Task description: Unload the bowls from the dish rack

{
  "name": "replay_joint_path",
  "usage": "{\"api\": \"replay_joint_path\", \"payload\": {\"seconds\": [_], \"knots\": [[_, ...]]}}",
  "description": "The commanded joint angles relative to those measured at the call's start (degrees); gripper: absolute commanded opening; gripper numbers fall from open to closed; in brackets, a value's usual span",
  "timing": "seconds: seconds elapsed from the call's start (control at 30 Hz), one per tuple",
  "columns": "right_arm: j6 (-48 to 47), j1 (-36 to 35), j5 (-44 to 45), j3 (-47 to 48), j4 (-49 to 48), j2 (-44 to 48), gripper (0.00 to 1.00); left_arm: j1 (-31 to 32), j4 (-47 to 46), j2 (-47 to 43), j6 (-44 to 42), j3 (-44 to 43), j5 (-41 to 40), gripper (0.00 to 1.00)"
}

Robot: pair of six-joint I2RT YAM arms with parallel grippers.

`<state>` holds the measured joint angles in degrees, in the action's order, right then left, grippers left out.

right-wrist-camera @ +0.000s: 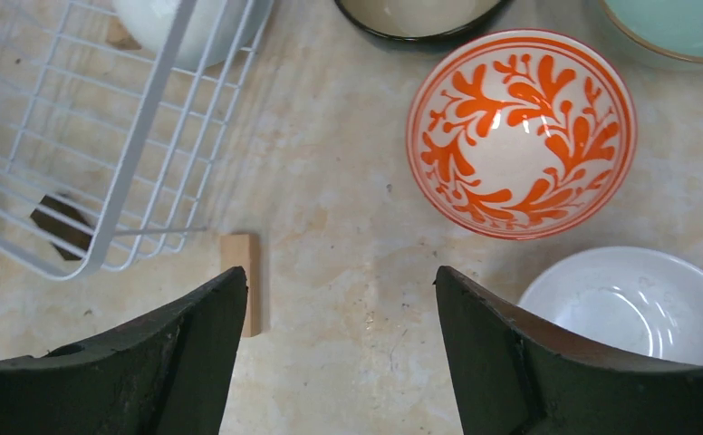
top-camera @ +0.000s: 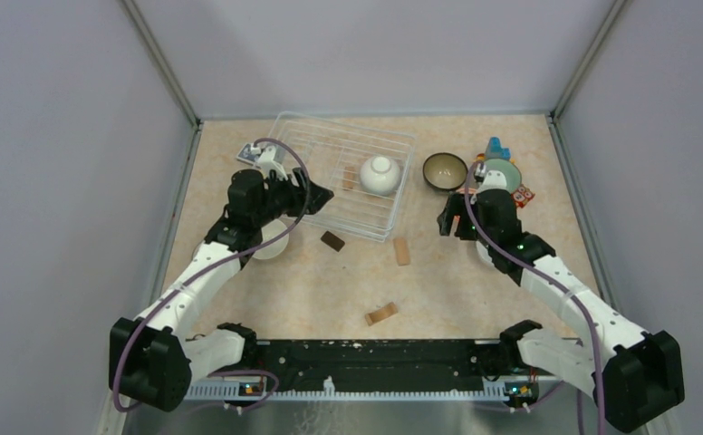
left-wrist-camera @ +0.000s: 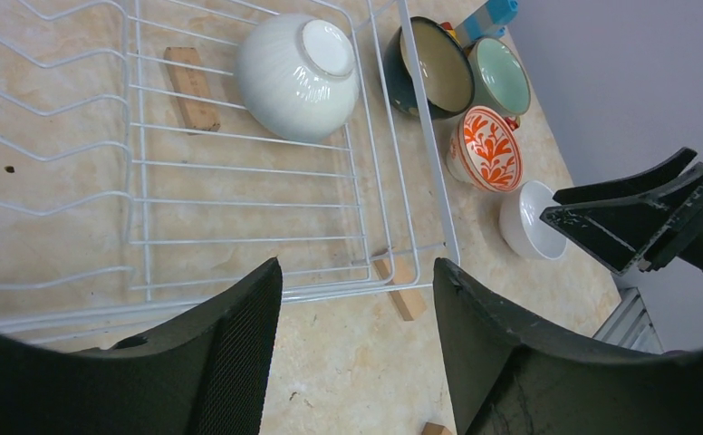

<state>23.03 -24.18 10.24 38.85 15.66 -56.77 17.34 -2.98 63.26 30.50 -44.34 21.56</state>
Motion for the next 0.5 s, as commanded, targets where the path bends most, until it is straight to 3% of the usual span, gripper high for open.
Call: {"api": "replay_joint_path", "payload": {"seconds": [0.0, 0.2, 0.3, 0.4, 0.47], "knots": [[-4.41, 0.37, -8.87, -1.98, -10.32, 3.23, 0.75, 0.23, -1.56, 0.07, -1.44, -0.86, -1.33, 0.69], [-5.98, 0.37, -13.17, -5.26, -19.11, 6.53, 0.75, 0.15, -0.43, -1.81, -0.93, -0.08, -10.96, 0.98], [-4.37, 0.45, -15.72, -7.75, -24.36, 7.11, 0.75, 0.15, -4.81, -1.37, 1.26, 2.64, -11.40, 0.99], [-2.38, 0.32, -17.88, -9.86, -29.76, 7.12, 0.75, -0.20, 1.42, 1.20, 7.53, 0.79, -18.29, 0.99], [-1.89, 0.38, -18.35, -10.78, -33.12, 7.12, 0.75, -1.27, 5.36, 3.84, 6.75, -2.40, -17.98, 0.99]]}}
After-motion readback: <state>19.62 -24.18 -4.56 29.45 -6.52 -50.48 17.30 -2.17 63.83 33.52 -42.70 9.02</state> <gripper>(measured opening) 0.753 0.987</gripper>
